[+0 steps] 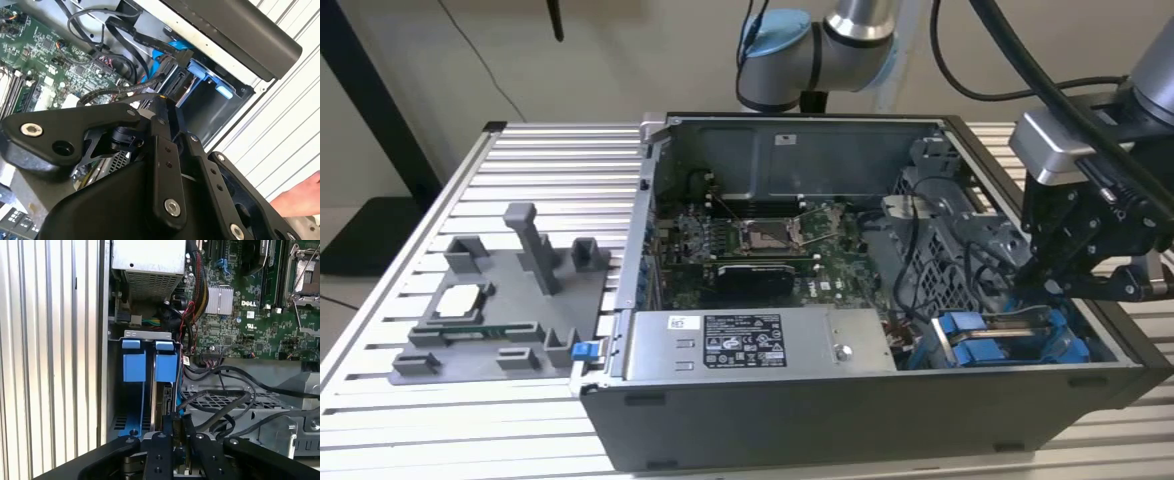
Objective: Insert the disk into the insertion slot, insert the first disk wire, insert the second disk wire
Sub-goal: 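Insert the first disk wire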
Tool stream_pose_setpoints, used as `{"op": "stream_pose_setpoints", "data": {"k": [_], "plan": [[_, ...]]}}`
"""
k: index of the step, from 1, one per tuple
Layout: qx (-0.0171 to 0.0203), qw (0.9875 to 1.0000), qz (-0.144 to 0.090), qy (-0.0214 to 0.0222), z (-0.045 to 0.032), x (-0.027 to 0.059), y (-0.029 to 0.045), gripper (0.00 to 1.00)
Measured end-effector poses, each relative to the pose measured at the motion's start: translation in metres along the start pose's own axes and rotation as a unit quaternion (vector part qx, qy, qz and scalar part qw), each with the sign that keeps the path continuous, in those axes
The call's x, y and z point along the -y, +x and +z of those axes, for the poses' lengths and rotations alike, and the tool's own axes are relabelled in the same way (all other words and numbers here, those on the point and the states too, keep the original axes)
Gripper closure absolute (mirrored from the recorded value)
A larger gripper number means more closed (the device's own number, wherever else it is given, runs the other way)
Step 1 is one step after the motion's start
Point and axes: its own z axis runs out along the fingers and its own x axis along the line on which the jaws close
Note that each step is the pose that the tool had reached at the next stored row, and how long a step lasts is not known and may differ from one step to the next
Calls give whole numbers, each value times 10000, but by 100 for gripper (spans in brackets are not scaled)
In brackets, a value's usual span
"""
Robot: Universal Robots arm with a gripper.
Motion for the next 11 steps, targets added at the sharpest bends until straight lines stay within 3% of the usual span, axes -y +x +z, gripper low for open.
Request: {"op": "stream_pose_setpoints", "data": {"k": [6,11], "plan": [[0,10000,0,0,15,31,2,100],[0,10000,0,0,75,53,9,100]]}}
